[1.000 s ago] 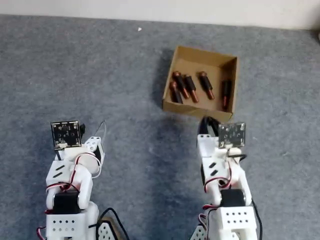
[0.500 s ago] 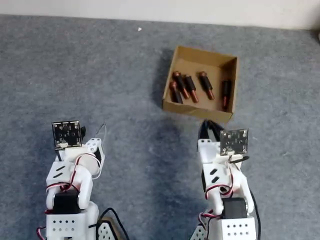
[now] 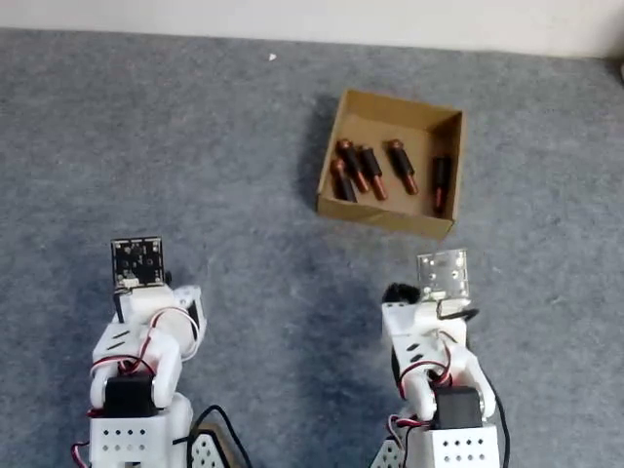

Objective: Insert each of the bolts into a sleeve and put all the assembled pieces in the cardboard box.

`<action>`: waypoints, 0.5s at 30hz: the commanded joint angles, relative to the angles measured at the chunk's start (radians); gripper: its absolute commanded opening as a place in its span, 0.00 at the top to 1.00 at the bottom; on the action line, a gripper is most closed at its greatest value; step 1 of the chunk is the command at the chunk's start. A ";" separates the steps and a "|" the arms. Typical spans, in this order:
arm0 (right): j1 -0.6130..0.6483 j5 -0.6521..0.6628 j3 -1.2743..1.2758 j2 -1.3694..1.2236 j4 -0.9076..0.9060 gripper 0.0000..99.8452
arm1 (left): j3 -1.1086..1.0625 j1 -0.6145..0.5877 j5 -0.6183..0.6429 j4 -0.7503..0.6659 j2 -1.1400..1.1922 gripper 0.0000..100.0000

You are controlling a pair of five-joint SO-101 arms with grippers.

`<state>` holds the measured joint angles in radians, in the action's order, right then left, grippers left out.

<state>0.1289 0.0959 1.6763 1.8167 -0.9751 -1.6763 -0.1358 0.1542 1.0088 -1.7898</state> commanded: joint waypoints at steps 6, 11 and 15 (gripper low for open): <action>0.010 -0.203 0.122 0.002 -0.084 0.99 | -0.021 -0.010 -0.086 0.169 -0.007 0.78; 0.010 -0.201 0.122 0.004 -0.185 0.99 | -0.021 -0.012 -0.152 0.302 -0.007 0.78; 0.005 -0.201 0.125 0.008 -0.220 0.99 | -0.021 -0.015 -0.155 0.316 -0.008 0.78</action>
<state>0.1289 -0.0974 1.6763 1.8167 -1.1792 -1.6763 -0.1358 0.0176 1.3157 -1.7898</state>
